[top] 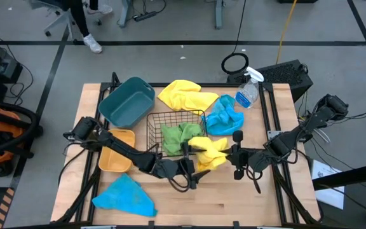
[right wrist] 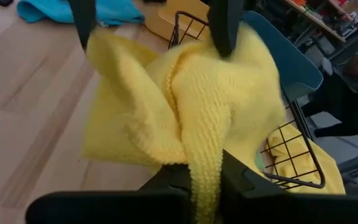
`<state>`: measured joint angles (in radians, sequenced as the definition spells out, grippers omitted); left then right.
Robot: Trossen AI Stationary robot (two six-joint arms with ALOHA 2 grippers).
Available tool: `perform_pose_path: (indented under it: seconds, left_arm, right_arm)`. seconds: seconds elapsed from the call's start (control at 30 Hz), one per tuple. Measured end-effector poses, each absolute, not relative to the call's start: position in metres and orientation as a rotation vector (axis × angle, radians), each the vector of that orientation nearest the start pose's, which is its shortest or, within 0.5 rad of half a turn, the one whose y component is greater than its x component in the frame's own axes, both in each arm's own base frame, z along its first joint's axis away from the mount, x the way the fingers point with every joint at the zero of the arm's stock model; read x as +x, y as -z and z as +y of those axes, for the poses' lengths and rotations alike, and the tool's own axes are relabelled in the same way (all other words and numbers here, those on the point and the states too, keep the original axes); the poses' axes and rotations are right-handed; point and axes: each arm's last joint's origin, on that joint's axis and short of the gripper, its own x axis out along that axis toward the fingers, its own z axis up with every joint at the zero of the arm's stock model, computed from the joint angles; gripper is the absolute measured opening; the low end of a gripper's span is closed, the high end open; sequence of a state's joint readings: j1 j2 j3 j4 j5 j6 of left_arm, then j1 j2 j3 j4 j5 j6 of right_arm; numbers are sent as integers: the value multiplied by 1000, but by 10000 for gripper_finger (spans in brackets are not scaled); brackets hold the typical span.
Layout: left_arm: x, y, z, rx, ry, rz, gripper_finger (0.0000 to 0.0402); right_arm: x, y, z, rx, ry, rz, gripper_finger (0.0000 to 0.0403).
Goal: Sort microfiber towel by color & place in baskets
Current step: Put the bottom yellow microfiber towel into the blue bin
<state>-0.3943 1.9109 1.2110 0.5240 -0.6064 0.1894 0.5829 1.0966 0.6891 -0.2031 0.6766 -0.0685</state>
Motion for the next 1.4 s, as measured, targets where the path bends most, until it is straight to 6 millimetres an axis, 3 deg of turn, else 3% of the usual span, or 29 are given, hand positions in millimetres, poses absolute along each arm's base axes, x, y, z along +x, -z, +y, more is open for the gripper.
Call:
perform_pose_path:
  seconds: [0.27,0.4,0.57,0.97,1.1,1.4]
  left_arm:
    - [404,-222,-130,220,-239,191,395]
    - [405,-222,-130,216,-188,188,364]
    - [405,-222,-132,212,-99,188,280]
    - [405,-220,-133,222,-62,216,27]
    - [403,-224,-132,197,-69,210,27]
    - [389,-243,-130,217,-105,253,25]
  right_arm:
    - [196,-245,107,-423,72,493,22]
    - [196,-245,109,-410,25,497,22]
    - [198,-248,112,-377,-19,462,22]
    - [197,-252,117,-372,-53,421,27]
    - [197,-250,117,-333,-36,437,59]
    - [194,-244,113,-341,6,502,195]
